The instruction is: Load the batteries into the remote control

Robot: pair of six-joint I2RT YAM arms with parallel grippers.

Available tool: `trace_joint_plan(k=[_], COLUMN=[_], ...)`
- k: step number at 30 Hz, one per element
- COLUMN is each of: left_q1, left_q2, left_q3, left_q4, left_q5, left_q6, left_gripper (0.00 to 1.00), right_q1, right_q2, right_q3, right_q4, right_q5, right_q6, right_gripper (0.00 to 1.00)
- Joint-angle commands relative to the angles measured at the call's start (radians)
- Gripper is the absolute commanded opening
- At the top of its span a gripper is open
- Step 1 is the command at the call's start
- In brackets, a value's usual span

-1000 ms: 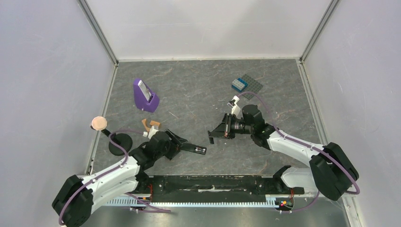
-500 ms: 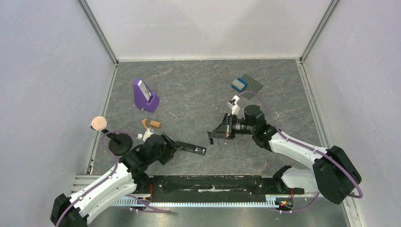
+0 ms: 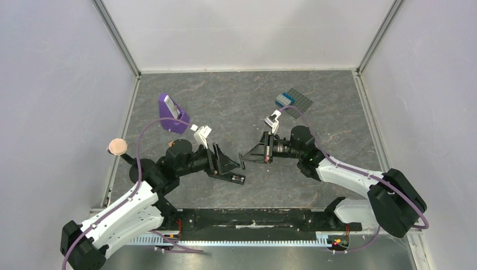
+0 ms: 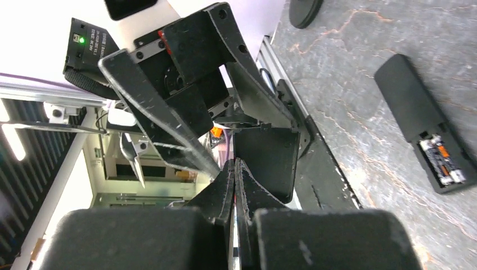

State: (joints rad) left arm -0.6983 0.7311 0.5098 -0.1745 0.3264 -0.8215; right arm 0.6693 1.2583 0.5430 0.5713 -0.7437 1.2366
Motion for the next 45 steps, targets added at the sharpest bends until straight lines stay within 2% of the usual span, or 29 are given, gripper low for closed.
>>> trace_joint_plan(k=[1, 7, 10, 17, 30, 32, 43, 45], left_q1=[-0.004, -0.004, -0.003, 0.004, 0.003, 0.003, 0.003, 0.004], left_q2=[-0.011, -0.018, -0.02, -0.06, 0.066, 0.075, 0.06, 0.062], left_q3=[-0.002, -0.036, -0.038, -0.027, -0.063, -0.066, -0.102, -0.102], left_q4=[0.308, 0.45, 0.477, 0.493, 0.652, 0.666, 0.67, 0.664], left_q5=[0.233, 0.239, 0.197, 0.095, 0.157, 0.163, 0.153, 0.148], left_q6=[0.107, 0.026, -0.009, -0.08, -0.202, -0.208, -0.22, -0.221], left_gripper=[0.74, 0.75, 0.74, 0.76, 0.76, 0.72, 0.3, 0.25], right_q1=[0.015, 0.016, 0.016, 0.018, 0.021, 0.021, 0.022, 0.023], right_q2=[-0.001, 0.023, 0.041, 0.013, 0.015, 0.017, 0.032, 0.03], right_q3=[0.05, 0.086, 0.093, 0.076, 0.092, 0.089, 0.084, 0.087], right_q4=[0.145, 0.279, 0.342, 0.283, 0.333, 0.346, 0.324, 0.294], right_q5=[0.002, 0.005, -0.013, -0.02, -0.008, -0.007, 0.009, 0.011], right_q6=[0.103, 0.218, 0.259, 0.22, 0.267, 0.276, 0.272, 0.257], right_gripper=[0.0, 0.0, 0.0, 0.0, 0.0, 0.0, 0.0, 0.05])
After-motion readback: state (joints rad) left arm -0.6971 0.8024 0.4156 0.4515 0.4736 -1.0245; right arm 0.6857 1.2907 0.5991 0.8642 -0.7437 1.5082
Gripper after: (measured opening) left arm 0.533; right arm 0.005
